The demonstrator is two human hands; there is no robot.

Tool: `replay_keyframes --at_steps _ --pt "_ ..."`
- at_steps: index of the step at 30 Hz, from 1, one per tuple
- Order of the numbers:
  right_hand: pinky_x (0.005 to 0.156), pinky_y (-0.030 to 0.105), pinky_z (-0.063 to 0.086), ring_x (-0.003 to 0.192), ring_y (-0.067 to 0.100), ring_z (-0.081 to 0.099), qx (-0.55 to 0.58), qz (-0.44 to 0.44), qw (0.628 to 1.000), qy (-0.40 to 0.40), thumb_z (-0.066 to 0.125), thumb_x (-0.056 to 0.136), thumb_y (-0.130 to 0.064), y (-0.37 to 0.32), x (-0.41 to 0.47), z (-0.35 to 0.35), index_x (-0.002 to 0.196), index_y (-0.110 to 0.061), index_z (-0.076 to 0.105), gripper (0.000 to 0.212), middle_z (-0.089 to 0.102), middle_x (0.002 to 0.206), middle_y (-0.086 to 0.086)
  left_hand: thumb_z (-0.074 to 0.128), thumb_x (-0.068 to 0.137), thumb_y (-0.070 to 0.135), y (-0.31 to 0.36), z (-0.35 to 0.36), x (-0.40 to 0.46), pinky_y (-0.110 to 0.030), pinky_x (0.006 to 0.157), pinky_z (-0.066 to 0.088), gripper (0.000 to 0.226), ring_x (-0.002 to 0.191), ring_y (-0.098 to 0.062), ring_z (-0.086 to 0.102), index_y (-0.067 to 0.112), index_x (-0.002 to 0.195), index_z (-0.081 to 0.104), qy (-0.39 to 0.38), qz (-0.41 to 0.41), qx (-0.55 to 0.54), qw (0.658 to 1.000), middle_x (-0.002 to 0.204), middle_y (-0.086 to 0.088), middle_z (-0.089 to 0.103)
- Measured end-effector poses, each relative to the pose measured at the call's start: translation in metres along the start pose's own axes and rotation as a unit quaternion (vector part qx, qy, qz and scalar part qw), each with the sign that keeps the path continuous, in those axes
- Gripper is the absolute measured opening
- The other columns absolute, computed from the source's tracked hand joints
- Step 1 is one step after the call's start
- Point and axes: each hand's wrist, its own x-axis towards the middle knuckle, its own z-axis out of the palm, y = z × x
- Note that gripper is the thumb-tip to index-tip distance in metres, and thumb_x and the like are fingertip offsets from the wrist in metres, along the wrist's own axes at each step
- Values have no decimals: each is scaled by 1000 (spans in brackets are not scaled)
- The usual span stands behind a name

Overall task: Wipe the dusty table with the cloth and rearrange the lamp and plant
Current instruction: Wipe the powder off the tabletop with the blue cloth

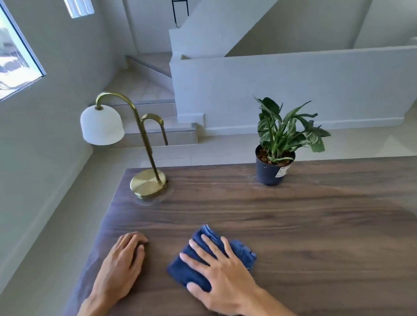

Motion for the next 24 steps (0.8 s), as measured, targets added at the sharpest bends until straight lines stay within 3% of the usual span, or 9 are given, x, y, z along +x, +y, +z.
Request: replay_keyframes --at_steps 3,6,8,11,14,17,19,22,24 --pt "119 45 -7 154 7 -3 -34 -16 999 14 41 92 -67 42 -69 -6 151 -59 15 65 5 164 -26 34 100 39 -35 -15 -17 -36 97 44 32 110 -22 57 20 109 57 15 -72 25 997 114 5 58" --pt "122 45 -5 153 7 -7 -62 123 990 17 21 92 -73 93 -82 -33 146 -66 5 57 -8 160 -31 44 99 32 -53 -26 -41 -44 102 42 28 119 -32 54 16 117 57 18 -184 38 982 126 -8 58" --pt "122 50 -5 154 14 -9 -87 212 973 34 4 89 -71 95 -51 -38 149 -61 2 60 -13 161 -24 45 98 31 -52 -29 -60 -43 105 40 32 123 -31 52 15 124 54 8 -212 16 977 133 -9 55" --pt "120 58 -6 154 22 -12 -62 271 959 52 9 98 -61 59 20 -25 157 -46 5 61 -5 167 -11 44 101 33 -46 -29 -79 -38 109 38 37 129 -24 50 19 136 46 -14 -230 -33 973 143 -3 49" --pt "119 62 -7 155 26 -8 -29 210 977 37 20 102 -55 -18 76 -2 159 -40 12 59 1 168 -6 41 103 34 -43 -34 -85 -38 114 32 45 137 -23 43 19 146 38 -16 -258 -88 962 150 -3 44" --pt "118 65 -4 155 26 -4 -19 66 998 2 26 98 -55 -111 74 31 157 -40 22 61 9 168 -5 40 105 33 -41 -37 -87 -39 117 29 47 140 -23 40 18 149 36 -3 -269 -118 956 153 -4 42" --pt "120 60 -10 155 21 -5 -29 -37 998 -29 26 98 -56 -147 43 46 155 -44 22 58 10 168 -8 39 104 34 -39 -36 -91 -38 117 28 48 142 -23 38 18 149 36 -10 -265 -106 958 156 -5 38" --pt "120 46 -16 154 10 -8 -41 -106 993 -29 28 99 -59 -118 -7 36 153 -53 19 54 7 166 -17 38 103 43 -37 -38 -93 -38 118 26 53 146 -23 31 21 151 33 -41 -254 -50 965 162 -2 25" --pt "122 46 -11 153 6 -8 -44 -75 996 -18 31 98 -61 -65 -36 23 151 -58 18 55 6 165 -21 34 102 51 -35 -39 -92 -38 120 22 58 149 -21 24 21 152 31 -47 -228 -9 973 164 -2 20"
